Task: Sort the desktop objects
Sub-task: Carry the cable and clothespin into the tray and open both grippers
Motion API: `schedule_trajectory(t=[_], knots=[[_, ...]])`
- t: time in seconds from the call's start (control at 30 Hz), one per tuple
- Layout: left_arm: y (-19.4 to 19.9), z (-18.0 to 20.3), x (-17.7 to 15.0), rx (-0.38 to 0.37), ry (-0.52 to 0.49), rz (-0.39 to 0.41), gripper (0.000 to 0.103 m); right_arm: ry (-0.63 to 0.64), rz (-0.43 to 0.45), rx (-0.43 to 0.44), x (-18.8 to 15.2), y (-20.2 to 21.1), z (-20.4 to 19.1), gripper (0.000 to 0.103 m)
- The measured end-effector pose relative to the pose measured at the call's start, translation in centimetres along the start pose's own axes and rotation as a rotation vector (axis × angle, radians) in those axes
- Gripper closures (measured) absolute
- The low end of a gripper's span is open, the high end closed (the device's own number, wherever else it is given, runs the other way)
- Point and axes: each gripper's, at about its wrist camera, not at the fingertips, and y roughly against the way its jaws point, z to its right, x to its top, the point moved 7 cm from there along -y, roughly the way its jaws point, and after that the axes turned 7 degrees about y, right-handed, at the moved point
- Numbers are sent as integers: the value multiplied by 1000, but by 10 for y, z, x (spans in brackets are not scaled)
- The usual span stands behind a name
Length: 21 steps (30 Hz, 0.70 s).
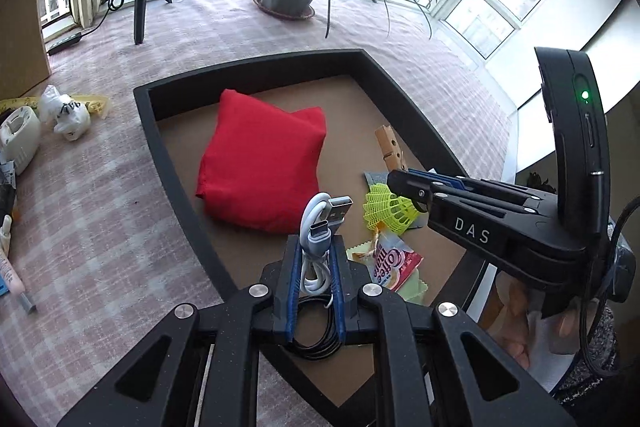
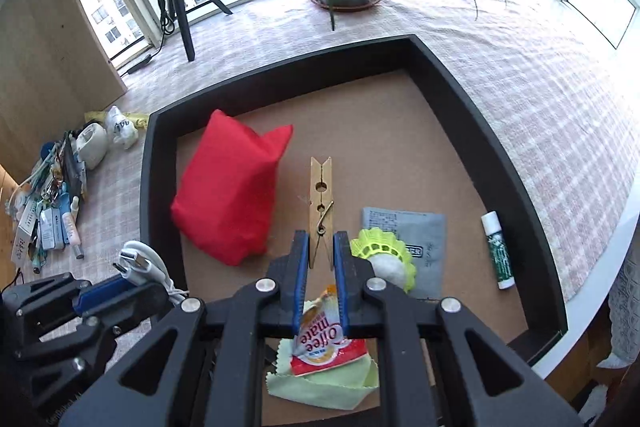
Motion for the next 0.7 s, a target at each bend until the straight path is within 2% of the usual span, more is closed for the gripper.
schedule_trajectory(t=[0.07,0.1,0.13,0.17,0.2,0.23,0.4,0.57,0.7], knots=[[-3,4,-2,-13,-9,-19,90,3,1,9,0,1,0,90],[-4,6,-3,-20,-11,-32,87,15,-3,19,0,1,-3,86],[-5,6,-4,-17,-9,-36,83,26,-13,19,0,0,-5,77],[-5,5,-4,-8,-7,-37,74,35,-17,17,0,-1,-7,71],[-3,3,-4,2,-6,-28,71,39,-10,17,0,-1,-9,62],[-1,0,-3,14,-7,-15,71,40,-5,19,0,-1,-12,60],[14,-33,0,66,63,22,71,72,0,52,9,-2,-35,61],[27,-89,1,103,212,38,71,143,11,90,22,-5,-73,61],[42,-133,1,171,296,81,71,211,18,126,35,-11,-112,61]])
